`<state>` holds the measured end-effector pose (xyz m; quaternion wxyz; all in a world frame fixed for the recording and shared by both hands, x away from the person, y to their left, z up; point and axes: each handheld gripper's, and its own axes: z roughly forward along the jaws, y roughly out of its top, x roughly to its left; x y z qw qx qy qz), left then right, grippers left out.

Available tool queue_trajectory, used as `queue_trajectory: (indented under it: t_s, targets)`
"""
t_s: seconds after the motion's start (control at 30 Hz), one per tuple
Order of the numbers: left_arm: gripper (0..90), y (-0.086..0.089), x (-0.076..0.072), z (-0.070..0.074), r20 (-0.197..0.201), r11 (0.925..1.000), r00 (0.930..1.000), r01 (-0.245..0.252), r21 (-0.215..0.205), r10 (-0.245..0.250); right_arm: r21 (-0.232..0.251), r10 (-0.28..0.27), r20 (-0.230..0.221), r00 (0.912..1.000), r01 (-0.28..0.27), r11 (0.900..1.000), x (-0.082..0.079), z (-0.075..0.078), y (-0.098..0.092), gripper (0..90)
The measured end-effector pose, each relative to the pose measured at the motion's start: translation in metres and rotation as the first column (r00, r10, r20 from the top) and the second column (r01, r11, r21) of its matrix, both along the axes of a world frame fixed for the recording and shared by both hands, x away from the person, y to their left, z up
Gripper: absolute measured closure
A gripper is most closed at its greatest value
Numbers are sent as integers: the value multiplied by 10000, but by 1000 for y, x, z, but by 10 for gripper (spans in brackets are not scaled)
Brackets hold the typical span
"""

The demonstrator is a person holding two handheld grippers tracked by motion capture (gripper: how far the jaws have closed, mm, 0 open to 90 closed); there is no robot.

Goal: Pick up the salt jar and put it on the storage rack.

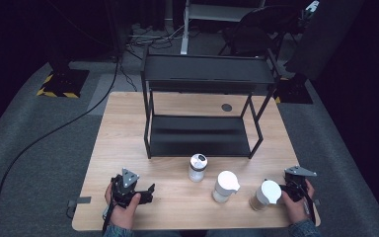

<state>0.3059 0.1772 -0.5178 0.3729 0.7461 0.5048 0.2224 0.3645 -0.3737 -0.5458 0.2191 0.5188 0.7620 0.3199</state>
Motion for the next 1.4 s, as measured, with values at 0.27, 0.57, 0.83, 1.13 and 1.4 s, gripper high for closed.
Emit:
queue_trajectory:
  t_s: [0.27,0.57,0.83,1.13,1.4]
  targets:
    - [28,-6,-2,12,627,9998,9980,70,-201,-57,1,0,1,10000,0,10000,0,0,0,23]
    - [24,-17,-4,27,1260,9982,9917,333,-501,-267,2,0,-1,10000,0,10000,0,0,0,23]
    - [24,-25,-4,37,1561,9965,9872,428,-714,-312,-1,0,1,10000,0,10000,0,0,0,23]
    - [26,-32,-1,44,1795,9946,9835,416,-949,-240,-9,-10,1,10000,10,10000,0,0,0,22]
    - [26,-38,2,51,2041,9931,9785,528,-1043,-306,-16,-19,2,10000,19,10000,0,0,0,21]
